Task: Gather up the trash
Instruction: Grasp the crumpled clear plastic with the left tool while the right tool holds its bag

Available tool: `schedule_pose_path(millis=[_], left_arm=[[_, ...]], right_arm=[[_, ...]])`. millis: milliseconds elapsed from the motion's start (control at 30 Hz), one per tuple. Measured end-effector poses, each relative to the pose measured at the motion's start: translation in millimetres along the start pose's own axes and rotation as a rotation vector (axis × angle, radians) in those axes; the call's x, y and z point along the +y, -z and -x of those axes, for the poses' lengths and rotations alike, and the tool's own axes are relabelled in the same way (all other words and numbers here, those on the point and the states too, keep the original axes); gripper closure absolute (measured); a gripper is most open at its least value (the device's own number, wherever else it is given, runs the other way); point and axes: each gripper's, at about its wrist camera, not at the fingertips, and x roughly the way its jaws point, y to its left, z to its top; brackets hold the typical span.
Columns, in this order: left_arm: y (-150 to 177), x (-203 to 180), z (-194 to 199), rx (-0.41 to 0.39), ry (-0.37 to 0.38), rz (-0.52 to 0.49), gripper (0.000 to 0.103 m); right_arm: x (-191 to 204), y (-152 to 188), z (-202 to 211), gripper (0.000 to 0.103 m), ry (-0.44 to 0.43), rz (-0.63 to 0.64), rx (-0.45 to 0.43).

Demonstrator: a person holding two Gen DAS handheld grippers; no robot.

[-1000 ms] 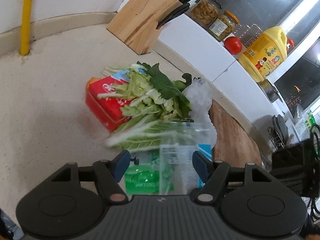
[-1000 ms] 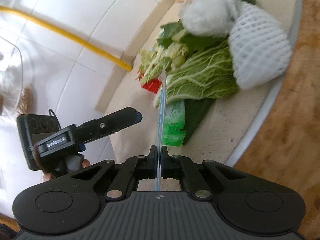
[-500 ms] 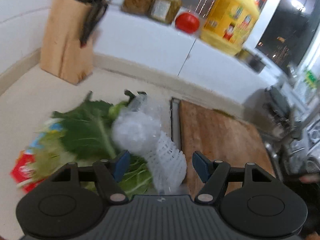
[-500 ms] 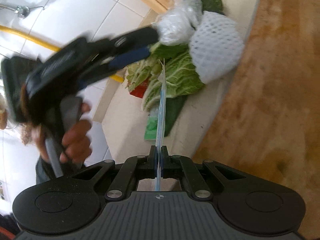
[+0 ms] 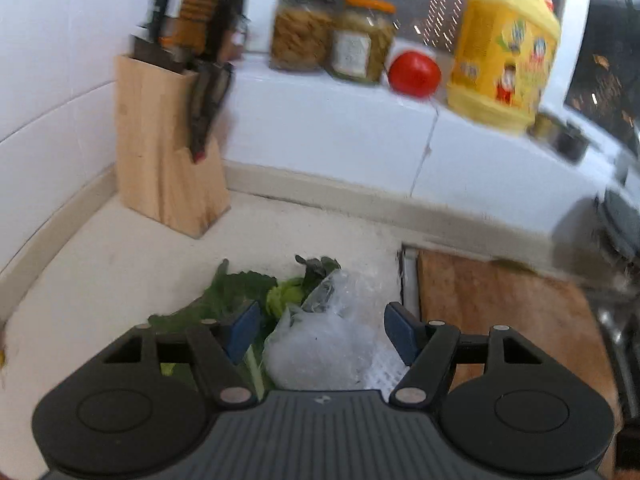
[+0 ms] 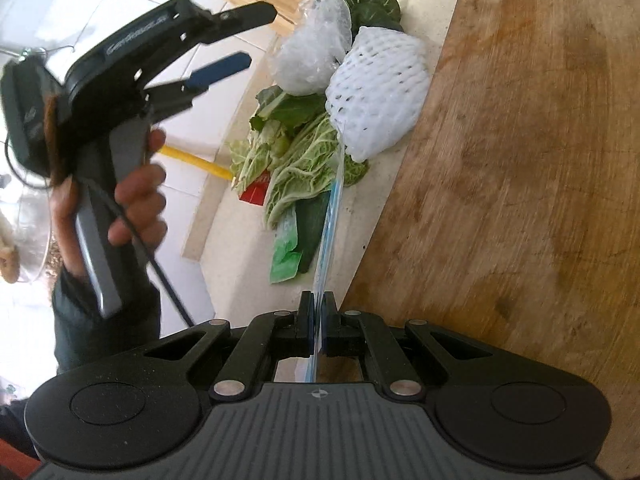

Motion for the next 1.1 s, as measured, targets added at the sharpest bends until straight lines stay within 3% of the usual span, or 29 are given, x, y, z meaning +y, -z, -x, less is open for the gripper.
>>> schedule_pose_path(millis=[67,133,200,333,533,700,800,933,1100], left_arm=[[2,-7,-23,0.056,-0.052,-0.085,0.04],[10,-15,-42,0.107,-0.096,-0.162,0.064],[16,-16,-54,0.163,-0.098,-0.167,0.071],[17,-17,-37,0.144,-0.085,-0.146,0.079],[19,3,37,0.057,-0.006,-0.002,0.08],[67,24,86,0.09,-0.03,0.097,0.08],[107,33,98,0.144,-0.079,0.138,0.08],[151,44,100,0.207,-0.074,0.239,0.08],[169,45,95,0.181,-0.096,0.274,0.079]], right_arm=[[2,1,-1,0.098,0.0,-0.008,-0.001],[3,2,3,0.098,-0.002,-0.01,-0.001],[4,2,3,0.098,0.001,-0.004,-0.001],[4,1,4,0.097,0.005,-0.01,-0.007],[12,-1,19,0.097,-0.008,0.01,-0.044],[22,1,15,0.097,-0.027,0.038,-0.026],[29,8,-1,0.097,-0.02,0.056,0.028],[39,13,-24,0.095,0.027,0.091,0.087],[54,8,-42,0.085,0.07,0.156,0.122]])
